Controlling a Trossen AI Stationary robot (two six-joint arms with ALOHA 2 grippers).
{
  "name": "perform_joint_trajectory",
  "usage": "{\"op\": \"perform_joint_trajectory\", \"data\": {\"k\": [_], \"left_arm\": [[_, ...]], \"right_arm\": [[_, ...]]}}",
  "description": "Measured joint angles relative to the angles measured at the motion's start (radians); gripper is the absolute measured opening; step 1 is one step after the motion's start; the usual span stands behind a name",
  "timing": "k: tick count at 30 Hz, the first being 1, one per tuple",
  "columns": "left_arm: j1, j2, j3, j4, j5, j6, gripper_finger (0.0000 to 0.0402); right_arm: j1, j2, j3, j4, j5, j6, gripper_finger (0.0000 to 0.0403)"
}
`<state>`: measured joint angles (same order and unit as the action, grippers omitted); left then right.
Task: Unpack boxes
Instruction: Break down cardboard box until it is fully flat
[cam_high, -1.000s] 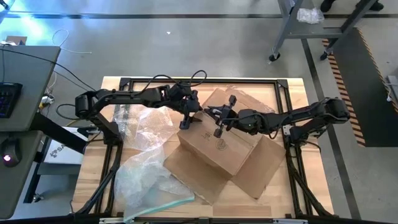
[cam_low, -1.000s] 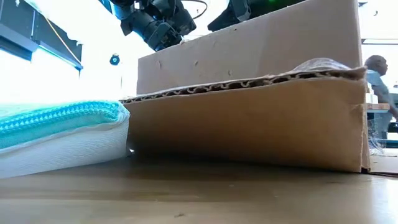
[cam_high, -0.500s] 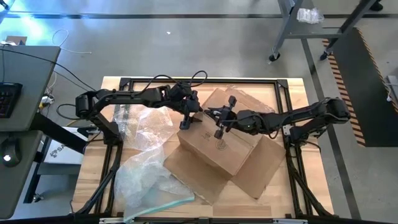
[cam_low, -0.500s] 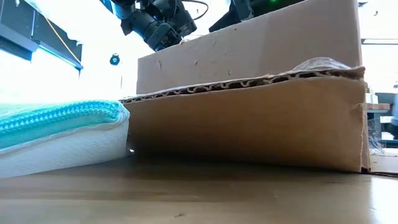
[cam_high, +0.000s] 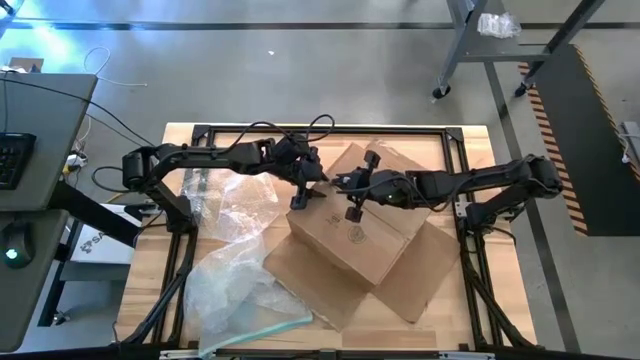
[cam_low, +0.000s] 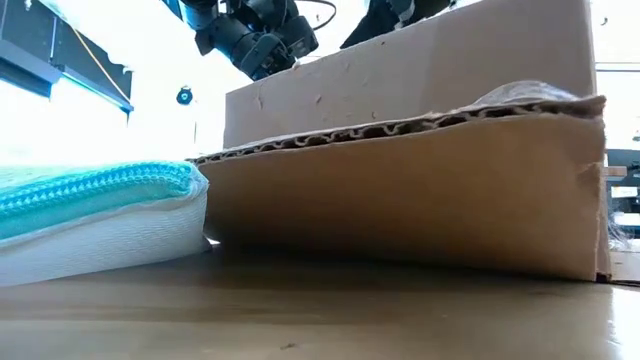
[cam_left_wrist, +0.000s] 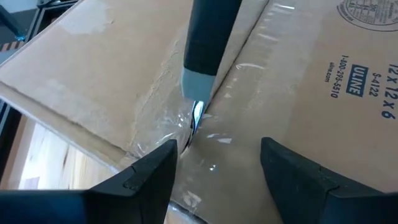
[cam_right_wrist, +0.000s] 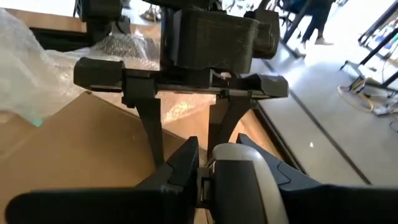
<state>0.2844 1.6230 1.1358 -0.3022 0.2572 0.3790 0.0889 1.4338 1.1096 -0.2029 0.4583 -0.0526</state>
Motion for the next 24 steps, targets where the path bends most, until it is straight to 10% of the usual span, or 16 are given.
{"op": "perform_joint_trajectory", "data": {"k": [24], "left_arm": [[0.009,-0.023,0.002,-0.020,-0.088,-0.019,0.0214]], "right_arm": [[0.118,0.002,0.126,-0.286,0.080,0.134,0.0069]]}}
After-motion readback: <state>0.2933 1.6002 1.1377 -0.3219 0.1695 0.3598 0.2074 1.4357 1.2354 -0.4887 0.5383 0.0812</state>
